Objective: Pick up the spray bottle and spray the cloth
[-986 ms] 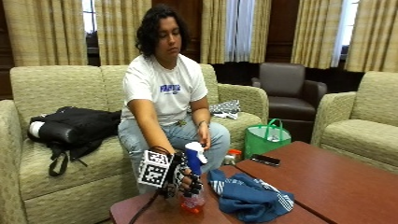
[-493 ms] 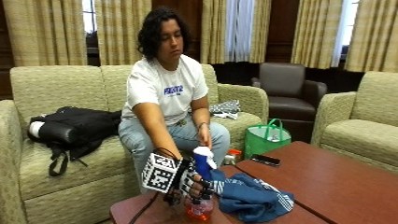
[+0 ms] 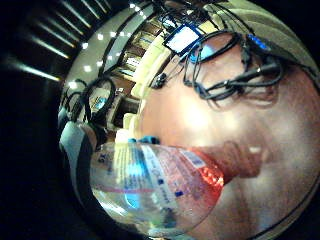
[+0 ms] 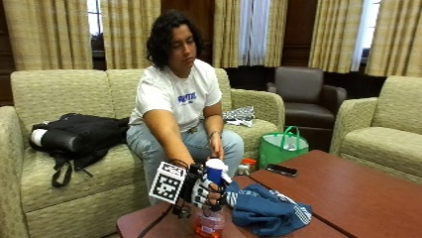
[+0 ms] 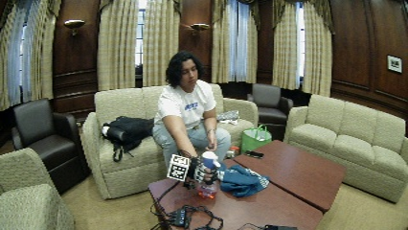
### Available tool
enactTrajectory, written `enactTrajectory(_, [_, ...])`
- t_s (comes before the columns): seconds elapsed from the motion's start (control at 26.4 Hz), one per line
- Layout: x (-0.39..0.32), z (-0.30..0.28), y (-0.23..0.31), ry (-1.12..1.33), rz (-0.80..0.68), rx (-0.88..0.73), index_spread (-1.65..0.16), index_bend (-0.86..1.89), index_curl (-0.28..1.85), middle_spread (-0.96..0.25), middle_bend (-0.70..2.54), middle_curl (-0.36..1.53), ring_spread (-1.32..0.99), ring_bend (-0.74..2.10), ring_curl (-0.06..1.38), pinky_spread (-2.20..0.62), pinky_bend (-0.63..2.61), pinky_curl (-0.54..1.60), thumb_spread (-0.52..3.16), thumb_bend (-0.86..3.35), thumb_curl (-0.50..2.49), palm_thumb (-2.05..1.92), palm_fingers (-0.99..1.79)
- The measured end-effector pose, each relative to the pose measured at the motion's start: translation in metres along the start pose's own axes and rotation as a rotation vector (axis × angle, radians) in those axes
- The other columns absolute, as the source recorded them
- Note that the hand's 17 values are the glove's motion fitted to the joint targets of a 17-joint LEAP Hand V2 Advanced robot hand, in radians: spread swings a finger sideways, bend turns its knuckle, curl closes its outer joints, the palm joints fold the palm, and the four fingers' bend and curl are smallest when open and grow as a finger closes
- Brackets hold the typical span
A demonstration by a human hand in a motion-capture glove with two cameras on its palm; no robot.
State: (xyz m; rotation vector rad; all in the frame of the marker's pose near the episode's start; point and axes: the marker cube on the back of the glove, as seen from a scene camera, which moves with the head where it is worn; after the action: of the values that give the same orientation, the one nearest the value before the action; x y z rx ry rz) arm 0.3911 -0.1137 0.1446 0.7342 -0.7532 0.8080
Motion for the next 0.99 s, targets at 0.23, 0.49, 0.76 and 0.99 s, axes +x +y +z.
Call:
enactTrajectory(0.23, [-0.019,-0.024,-0.008,0.105,-0.049,-0.031,-0.28,0.33,0.42,-0.22,0.49,0.5,-0.21,0.53,0.41,-0.24,0.3,0.38,0.5,-0.02,0.56,0.92,1.42])
enactTrajectory(0.49, [-0.064,-0.051,-0.014,0.322,-0.09,-0.314,-0.27,0.36,0.47,-0.22,0.53,0.51,-0.21,0.56,0.43,-0.26,0.33,0.38,0.4,-0.03,0.61,0.92,1.41])
enactTrajectory(0.76, [-0.086,-0.053,-0.005,0.612,-0.164,-0.455,-0.26,0.38,0.5,-0.22,0.55,0.51,-0.22,0.57,0.44,-0.28,0.35,0.38,0.34,-0.03,0.65,0.92,1.39])
enactTrajectory(0.99, [-0.099,-0.035,0.005,0.861,-0.269,-0.485,-0.26,0.38,0.51,-0.22,0.56,0.51,-0.22,0.57,0.44,-0.28,0.37,0.39,0.32,-0.03,0.68,0.91,1.39])
